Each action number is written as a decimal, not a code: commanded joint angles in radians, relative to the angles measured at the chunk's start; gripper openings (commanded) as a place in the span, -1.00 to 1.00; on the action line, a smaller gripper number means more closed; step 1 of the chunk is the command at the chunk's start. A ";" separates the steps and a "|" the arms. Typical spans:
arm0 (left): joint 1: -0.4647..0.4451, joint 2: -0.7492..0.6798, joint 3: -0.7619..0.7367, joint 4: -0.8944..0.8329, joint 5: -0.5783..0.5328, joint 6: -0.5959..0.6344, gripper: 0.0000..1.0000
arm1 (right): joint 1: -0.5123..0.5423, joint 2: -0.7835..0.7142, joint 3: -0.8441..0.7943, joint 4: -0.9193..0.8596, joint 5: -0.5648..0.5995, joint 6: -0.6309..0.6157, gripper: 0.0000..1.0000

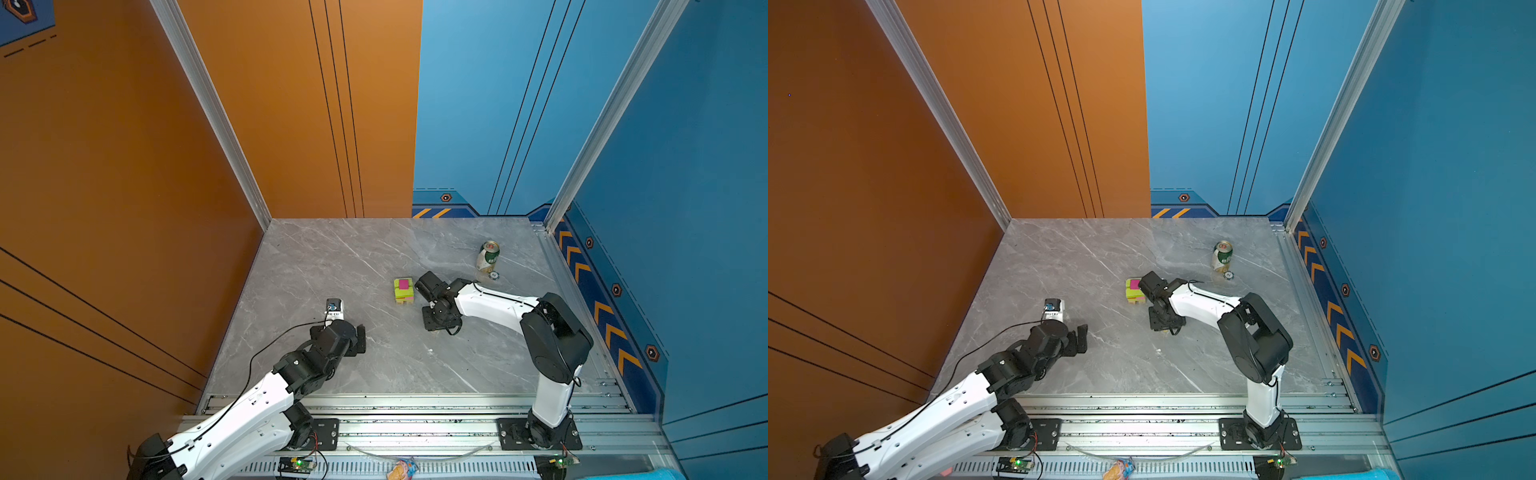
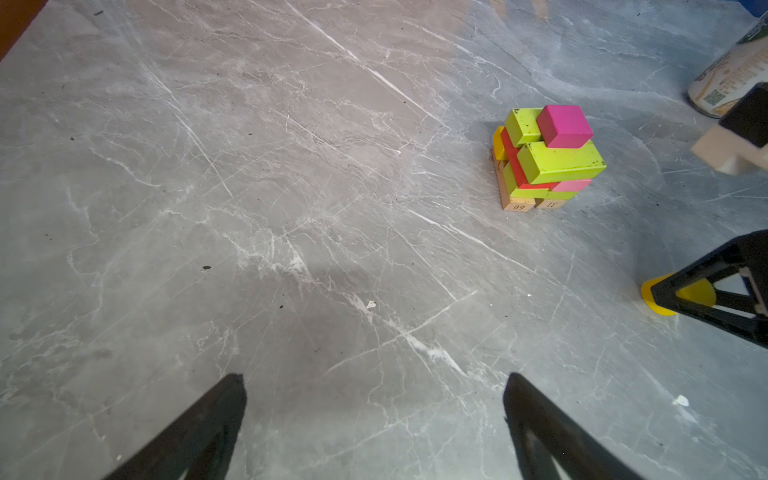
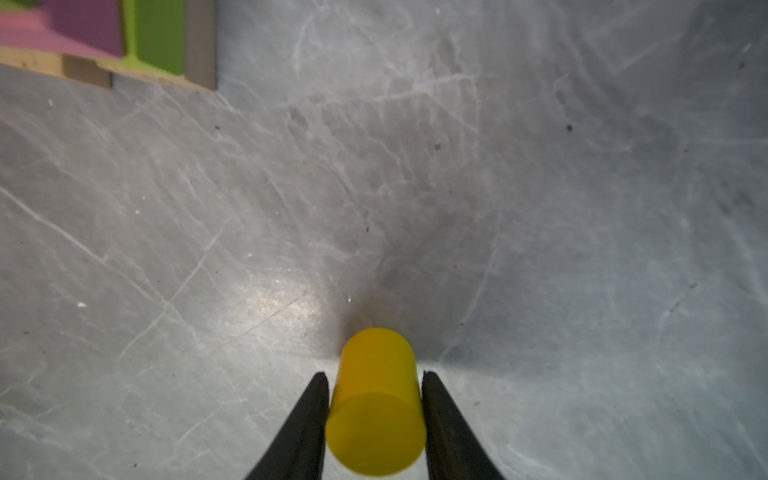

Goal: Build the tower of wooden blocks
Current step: 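Lift the yellow cylinder with the right gripper and carry it over the tower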

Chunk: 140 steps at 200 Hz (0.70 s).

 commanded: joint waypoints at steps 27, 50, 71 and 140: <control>0.013 -0.013 -0.011 -0.019 0.006 -0.008 0.96 | 0.000 0.029 0.018 -0.017 -0.002 -0.010 -0.29; 0.015 -0.019 -0.011 -0.031 0.012 -0.011 0.96 | 0.000 0.028 0.018 -0.017 0.000 -0.007 -0.32; 0.019 -0.022 -0.014 -0.039 0.015 -0.011 0.96 | 0.000 0.022 0.018 -0.023 0.005 -0.007 -0.37; 0.026 -0.053 -0.017 -0.053 0.006 -0.007 0.96 | 0.003 -0.003 0.029 -0.047 0.017 -0.012 -0.41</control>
